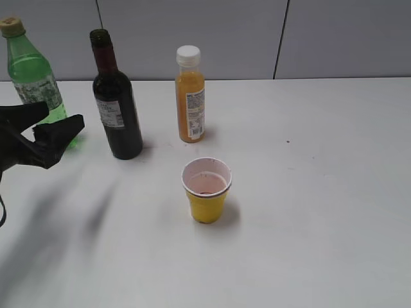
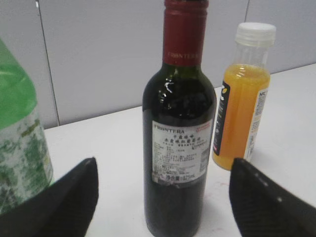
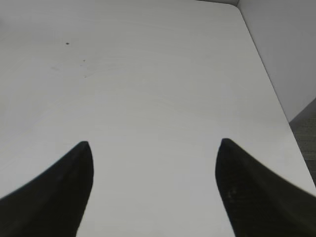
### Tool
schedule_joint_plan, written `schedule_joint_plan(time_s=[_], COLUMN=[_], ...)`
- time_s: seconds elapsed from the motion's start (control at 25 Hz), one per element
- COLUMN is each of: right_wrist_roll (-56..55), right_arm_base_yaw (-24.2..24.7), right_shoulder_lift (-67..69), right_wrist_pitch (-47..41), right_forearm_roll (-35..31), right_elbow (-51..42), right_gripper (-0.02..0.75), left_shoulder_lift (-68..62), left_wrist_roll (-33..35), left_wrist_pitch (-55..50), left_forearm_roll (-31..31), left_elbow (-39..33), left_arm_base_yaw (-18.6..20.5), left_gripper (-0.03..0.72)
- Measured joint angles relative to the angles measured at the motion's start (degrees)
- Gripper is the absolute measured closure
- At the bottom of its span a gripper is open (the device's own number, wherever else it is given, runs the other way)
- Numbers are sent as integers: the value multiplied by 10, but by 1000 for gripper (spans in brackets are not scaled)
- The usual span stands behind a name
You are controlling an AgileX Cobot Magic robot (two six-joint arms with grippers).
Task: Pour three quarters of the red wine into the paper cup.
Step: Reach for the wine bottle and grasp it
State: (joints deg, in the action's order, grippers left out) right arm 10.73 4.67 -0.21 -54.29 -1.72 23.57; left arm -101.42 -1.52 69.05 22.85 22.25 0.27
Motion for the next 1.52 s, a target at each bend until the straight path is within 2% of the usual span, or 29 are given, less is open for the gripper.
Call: schedule_joint_plan(time_s=[0.16, 0.8, 1.08, 1.2, 1.52], right_wrist_roll=[0, 0, 0, 0, 0], right_arm_base_yaw=[0, 0, 0, 0, 0], right_shoulder_lift=[0, 0, 0, 0, 0], right_wrist_pitch=[0, 0, 0, 0, 0], right_forearm_roll=[0, 0, 1, 1, 1], right_elbow=[0, 0, 0, 0, 0], right_gripper=[155, 155, 155, 155, 155], left_shoulder_lift=[-25, -116, -141, -143, -151], left_wrist_roll=[24, 98, 100, 86, -35], left_wrist_pitch=[-5, -69, -73, -64, -63], left_forearm_roll=[16, 19, 9, -3, 4], left_elbow=[36, 135, 160, 166, 191], left_arm_base_yaw=[-1, -52, -57, -57, -58], left_gripper=[59, 59, 59, 59, 59])
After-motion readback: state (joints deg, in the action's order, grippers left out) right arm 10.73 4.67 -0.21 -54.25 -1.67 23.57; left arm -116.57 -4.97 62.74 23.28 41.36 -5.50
